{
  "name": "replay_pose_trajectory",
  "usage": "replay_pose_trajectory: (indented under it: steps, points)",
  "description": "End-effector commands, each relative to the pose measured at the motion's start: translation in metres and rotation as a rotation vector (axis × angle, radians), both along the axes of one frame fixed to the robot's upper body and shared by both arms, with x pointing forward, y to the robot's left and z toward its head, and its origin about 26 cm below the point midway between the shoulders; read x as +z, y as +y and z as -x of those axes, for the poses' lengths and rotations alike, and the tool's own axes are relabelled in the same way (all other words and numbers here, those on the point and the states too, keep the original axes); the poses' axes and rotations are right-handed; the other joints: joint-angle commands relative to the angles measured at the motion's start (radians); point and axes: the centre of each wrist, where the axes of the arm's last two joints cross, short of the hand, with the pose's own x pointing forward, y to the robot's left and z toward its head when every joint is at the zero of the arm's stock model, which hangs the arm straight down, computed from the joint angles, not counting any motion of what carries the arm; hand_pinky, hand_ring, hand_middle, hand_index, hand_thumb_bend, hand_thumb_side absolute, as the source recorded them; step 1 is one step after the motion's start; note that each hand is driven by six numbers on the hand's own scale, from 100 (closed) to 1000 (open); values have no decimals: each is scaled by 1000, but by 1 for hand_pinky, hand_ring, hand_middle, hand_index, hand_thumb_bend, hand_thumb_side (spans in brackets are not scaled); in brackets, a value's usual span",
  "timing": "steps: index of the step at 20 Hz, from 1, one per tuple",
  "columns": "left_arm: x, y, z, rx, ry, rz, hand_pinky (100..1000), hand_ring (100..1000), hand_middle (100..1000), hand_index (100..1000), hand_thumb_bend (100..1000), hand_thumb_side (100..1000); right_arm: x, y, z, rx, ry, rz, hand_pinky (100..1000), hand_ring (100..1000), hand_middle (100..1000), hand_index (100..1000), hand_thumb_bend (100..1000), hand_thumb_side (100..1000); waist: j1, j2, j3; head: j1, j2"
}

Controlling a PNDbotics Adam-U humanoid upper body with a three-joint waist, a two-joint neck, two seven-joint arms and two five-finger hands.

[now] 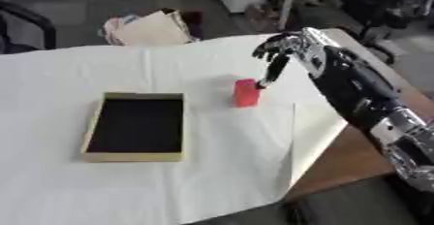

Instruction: Pick up objects on the table and place them in the box.

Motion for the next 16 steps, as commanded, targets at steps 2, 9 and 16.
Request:
replay_pose_trajectory:
  steps: [2, 9, 16]
  points:
    - [9, 3, 1, 7, -24, -24, 806, 531, 595, 797, 245, 458, 15, -5, -2, 11, -27, 16, 882, 927, 943, 1000, 483, 218, 1, -9, -3, 1, 5]
    - [9, 3, 1, 8, -23, -24, 806, 531, 595, 797, 245, 458, 13, 0, -1, 41, -15, 16, 884, 927, 943, 1000, 474, 222, -1, -9, -5, 0, 5]
    - [9, 3, 1, 9, -24, -23, 806, 531, 595, 797, 245, 458, 5, 6, -1, 47, -4, 7, 849, 925, 937, 998, 446, 217, 0, -8, -3, -2, 5]
